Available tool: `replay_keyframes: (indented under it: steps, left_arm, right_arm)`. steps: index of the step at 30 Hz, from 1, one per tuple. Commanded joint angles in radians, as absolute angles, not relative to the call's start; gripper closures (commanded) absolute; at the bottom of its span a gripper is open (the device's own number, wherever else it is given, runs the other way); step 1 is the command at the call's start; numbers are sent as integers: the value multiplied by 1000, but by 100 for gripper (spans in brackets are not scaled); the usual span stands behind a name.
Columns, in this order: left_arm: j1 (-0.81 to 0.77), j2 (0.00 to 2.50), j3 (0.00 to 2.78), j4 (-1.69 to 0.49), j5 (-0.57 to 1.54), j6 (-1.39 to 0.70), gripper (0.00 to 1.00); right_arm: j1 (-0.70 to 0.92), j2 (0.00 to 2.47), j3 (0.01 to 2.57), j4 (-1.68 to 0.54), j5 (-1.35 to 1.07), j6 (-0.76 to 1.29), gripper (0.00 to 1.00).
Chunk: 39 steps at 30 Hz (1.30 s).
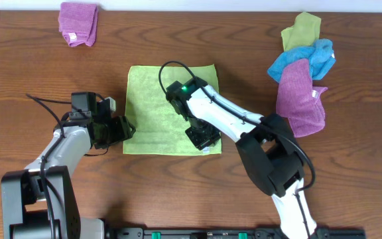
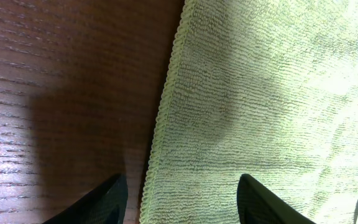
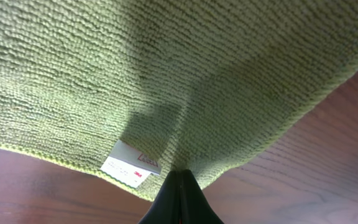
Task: Fold the cloth
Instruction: 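Pull the cloth's right corner outward with the right gripper to flatten it, then release the cloth and position both grippers at its left and right edges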
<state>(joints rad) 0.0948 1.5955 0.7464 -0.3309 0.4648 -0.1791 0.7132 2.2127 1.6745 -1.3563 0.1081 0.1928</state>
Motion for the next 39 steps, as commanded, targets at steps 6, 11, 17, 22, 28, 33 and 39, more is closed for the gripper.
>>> replay_keyframes:
  steps: [6, 11, 17, 22, 28, 33, 39]
  left_arm:
    - [98, 1603, 739, -335, 464, -161, 42]
    - [98, 1603, 739, -347, 465, -160, 43]
    - [98, 1603, 739, -380, 464, -113, 45]
    - [123, 1602, 740, -422, 478, -101, 52]
    - [233, 1568, 742, -500, 574, -98, 53]
    - [308, 1494, 741, -578, 658, -59, 51]
    - [311, 1486, 739, -539, 772, -36, 45]
  right_arm:
    - [629, 1887, 1704, -1267, 98, 186, 98]
    - [537, 1676, 1619, -1237, 65, 174, 99]
    - [509, 1386, 1209, -1029, -83, 224, 98]
    - [481, 1298, 962, -856, -220, 254, 98]
    - [313, 1291, 789, -730, -467, 176, 98]
    - [83, 1291, 723, -654, -709, 18, 83]
    - [11, 1351, 525, -292, -978, 115, 56]
